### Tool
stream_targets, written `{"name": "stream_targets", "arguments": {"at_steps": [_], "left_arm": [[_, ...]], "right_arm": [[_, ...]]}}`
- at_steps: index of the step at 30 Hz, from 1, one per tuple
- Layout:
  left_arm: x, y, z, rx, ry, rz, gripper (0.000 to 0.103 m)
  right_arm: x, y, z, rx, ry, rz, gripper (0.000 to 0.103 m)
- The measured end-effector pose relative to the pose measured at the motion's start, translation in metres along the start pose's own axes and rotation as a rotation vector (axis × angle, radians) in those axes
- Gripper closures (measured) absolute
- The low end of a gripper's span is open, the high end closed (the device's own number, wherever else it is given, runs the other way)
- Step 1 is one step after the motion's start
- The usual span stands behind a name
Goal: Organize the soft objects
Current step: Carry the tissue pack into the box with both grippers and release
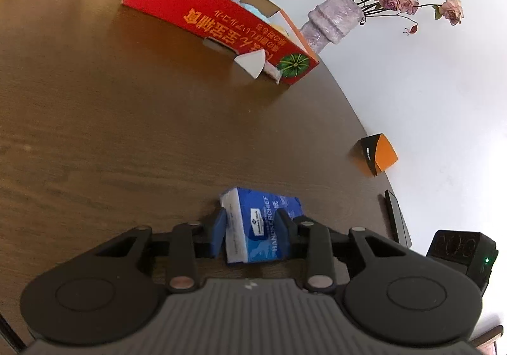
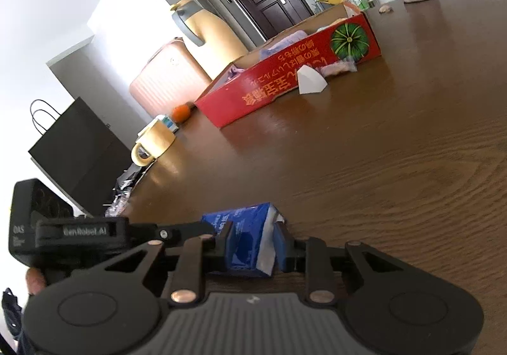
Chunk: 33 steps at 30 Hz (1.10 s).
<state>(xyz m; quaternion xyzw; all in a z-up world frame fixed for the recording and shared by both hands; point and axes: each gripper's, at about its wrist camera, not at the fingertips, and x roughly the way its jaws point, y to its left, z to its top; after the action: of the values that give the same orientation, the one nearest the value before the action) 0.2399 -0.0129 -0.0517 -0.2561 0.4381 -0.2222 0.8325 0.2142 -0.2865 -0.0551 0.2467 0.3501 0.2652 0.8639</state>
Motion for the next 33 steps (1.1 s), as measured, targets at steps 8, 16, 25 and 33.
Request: {"name": "stream_targets", "arguments": {"at_steps": [8,16,25,33], "left_arm": [[0.017,-0.037,0.097,0.127,-0.134,-0.048,0.073],[0.089,-0.021,0.229,0.060,-0.147,-0.052,0.072],[0.137,0.029,0.263,0.029,-0.084,0.064,0.073],[0.135,0.016,0.256,0.163,-0.077,0.162,0.075]], "right_arm": [[0.007,0.009,0.061,-0.077,-0.081,-0.023,0.081],[0.073,0.007,0.192,-0.134,-0.170,-0.128,0.081],[0.187,-0.008,0.261,-0.157,-0.014,-0.213,0.083],[0.216,-0.002,0.247,-0.224,0.033,-0.288,0.083]]}}
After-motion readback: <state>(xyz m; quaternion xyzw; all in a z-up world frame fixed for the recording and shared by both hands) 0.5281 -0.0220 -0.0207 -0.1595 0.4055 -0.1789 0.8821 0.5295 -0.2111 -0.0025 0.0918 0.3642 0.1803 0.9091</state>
